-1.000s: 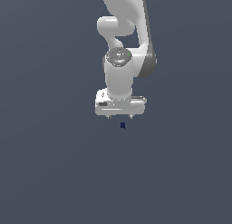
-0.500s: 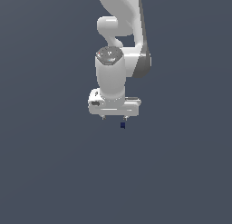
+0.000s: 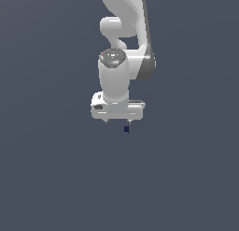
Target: Pick up the object and move it to a goal position.
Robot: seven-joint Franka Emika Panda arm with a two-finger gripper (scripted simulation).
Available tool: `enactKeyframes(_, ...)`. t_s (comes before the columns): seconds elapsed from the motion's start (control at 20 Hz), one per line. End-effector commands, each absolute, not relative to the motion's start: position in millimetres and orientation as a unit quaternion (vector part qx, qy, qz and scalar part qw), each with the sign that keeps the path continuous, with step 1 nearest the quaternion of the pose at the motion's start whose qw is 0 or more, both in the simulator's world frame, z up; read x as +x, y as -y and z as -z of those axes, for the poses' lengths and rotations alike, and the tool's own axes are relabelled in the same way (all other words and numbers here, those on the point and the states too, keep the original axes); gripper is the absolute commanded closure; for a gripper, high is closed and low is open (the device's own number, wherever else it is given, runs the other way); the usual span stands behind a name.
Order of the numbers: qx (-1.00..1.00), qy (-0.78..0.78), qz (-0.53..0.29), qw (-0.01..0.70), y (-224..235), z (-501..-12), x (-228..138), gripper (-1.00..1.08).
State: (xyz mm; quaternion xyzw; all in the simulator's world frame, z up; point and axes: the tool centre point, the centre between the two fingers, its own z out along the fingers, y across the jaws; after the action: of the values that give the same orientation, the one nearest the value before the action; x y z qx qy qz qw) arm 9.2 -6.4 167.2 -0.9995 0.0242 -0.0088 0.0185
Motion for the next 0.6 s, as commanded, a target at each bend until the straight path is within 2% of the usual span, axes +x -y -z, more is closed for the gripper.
enactKeyframes(0.0, -1.0, -0.01, 0.009, 0.017, 6, -165, 8, -0.92)
enactKeyframes(0.55, -0.994, 0.109, 0.006, 0.009, 2, -146, 2, -0.92)
